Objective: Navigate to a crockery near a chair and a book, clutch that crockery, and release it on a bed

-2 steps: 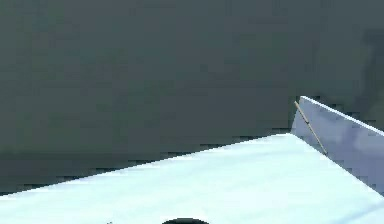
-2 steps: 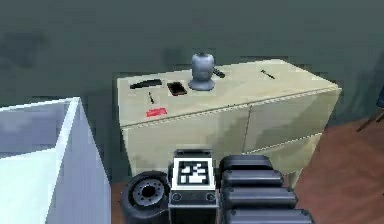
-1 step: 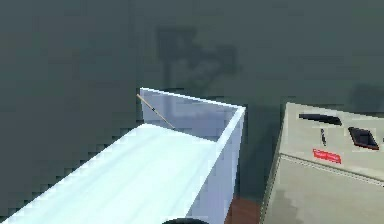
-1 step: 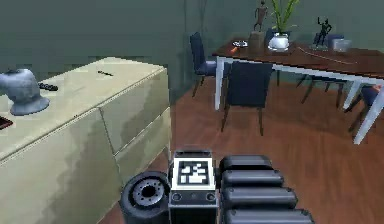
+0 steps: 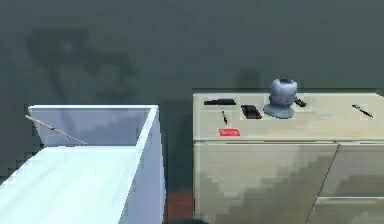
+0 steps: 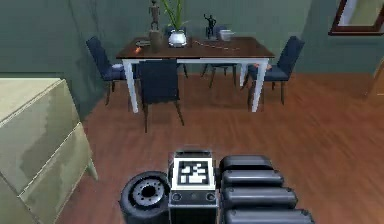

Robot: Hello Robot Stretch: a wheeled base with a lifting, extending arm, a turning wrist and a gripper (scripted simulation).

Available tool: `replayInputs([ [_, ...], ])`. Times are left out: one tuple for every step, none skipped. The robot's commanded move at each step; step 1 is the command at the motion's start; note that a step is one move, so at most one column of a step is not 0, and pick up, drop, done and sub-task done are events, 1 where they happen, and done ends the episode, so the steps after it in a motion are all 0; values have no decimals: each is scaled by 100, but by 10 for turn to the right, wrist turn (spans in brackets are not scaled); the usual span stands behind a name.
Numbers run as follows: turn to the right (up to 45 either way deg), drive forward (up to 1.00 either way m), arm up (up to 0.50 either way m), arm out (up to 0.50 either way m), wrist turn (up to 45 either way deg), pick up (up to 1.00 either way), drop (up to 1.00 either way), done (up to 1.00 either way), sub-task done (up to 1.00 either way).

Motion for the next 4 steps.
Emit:
replayInputs([
  [-450, 0, 0, 0, 0, 0, 0, 0, 0],
  [-450, 0, 0, 0, 0, 0, 0, 0, 0],
  [-450, 0, 0, 0, 0, 0, 0, 0, 0],
  [-180, 0, 0, 0, 0, 0, 0, 0, 0],
])
